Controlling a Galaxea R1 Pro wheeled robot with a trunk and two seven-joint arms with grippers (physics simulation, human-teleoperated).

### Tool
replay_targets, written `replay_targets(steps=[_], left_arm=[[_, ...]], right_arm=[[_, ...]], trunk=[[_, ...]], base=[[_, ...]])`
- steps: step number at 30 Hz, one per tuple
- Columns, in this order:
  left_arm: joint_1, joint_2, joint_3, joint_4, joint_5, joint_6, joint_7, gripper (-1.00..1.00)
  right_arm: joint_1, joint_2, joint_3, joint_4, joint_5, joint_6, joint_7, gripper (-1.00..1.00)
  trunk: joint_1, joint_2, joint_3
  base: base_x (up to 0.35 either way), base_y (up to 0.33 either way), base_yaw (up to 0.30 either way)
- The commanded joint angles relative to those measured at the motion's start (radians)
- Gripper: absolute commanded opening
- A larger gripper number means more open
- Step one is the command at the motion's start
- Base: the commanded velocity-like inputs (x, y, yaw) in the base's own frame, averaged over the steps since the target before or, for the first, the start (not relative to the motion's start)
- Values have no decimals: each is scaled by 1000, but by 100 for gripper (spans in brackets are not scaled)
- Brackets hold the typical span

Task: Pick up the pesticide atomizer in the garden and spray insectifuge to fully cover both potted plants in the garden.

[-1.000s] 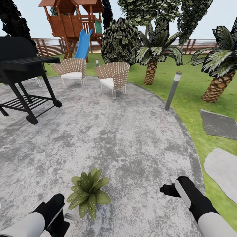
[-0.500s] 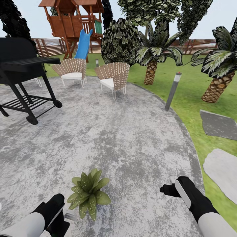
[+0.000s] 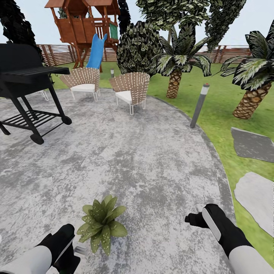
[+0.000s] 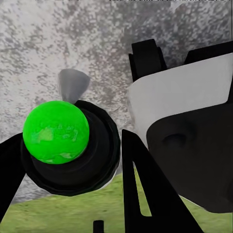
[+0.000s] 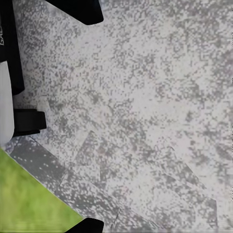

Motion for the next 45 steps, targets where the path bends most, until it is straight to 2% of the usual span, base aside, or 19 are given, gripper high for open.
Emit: replay_targets(steps=[1,7,19,24,32,45], left_arm=[[0,0,-2,-2,-11,3,-10,-100],[0,0,-2,-2,-11,3,-10,-100],[0,0,-2,-2,-10,5,-10,-100],[0,0,-2,-2,-11,7,-10,-100],[0,0,-3,-2,-11,7,-10,-100],[0,0,-3,-2,-12,9,-8,-100]], right_arm=[[0,-2,4,-1,-11,2,-9,100],[0,-1,4,-1,-11,3,-9,100],[0,-2,4,-2,-11,4,-10,100],[0,-2,4,-2,-11,3,-10,100],[0,-2,4,-2,-11,3,-10,100],[0,-2,4,-2,-11,3,-9,100]], trunk=[[0,0,-1],[0,0,-7],[0,0,-8],[0,0,-11],[0,0,-18],[0,0,-19]], base=[[0,-225,57],[0,-212,156],[0,-6,12],[6,-1,168],[222,-138,210],[66,-156,12]])
